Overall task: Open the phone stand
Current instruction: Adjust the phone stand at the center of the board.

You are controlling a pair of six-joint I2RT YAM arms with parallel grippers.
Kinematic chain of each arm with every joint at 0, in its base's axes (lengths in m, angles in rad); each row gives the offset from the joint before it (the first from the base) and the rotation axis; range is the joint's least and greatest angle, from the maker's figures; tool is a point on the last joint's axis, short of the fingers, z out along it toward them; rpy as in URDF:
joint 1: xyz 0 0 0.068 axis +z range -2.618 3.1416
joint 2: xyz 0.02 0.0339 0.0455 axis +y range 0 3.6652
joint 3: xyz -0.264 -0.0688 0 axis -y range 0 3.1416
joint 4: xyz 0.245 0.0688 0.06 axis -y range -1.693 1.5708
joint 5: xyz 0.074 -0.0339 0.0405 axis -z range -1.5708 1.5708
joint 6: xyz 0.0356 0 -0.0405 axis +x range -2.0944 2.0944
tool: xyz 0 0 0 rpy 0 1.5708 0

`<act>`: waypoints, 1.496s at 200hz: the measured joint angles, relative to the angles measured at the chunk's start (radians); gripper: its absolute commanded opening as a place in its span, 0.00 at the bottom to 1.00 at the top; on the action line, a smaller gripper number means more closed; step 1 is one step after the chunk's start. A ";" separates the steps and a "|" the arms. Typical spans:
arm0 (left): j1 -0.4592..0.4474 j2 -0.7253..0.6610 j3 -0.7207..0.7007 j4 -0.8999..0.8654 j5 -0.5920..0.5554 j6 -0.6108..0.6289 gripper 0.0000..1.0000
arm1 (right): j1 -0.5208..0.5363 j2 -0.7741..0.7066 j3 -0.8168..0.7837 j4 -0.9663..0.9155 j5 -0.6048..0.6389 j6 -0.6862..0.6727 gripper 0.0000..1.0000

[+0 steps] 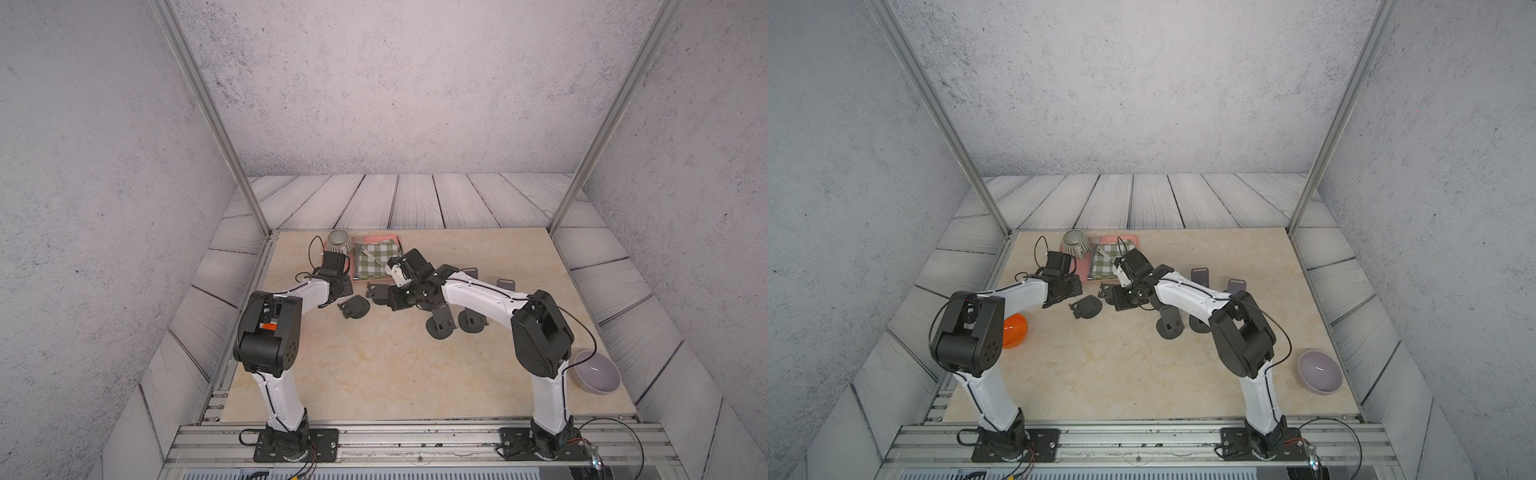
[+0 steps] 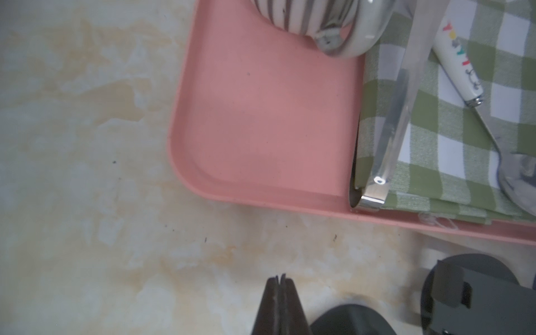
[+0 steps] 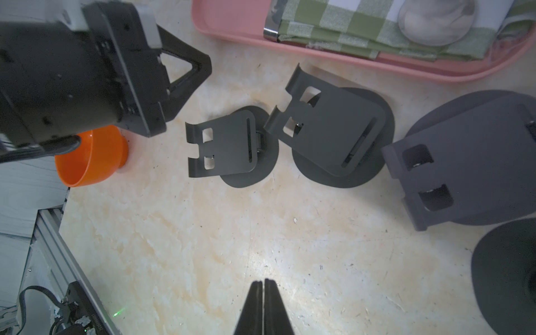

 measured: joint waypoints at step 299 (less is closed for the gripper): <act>-0.078 -0.117 -0.174 -0.029 0.102 -0.082 0.00 | 0.012 -0.034 0.004 -0.042 0.070 -0.035 0.87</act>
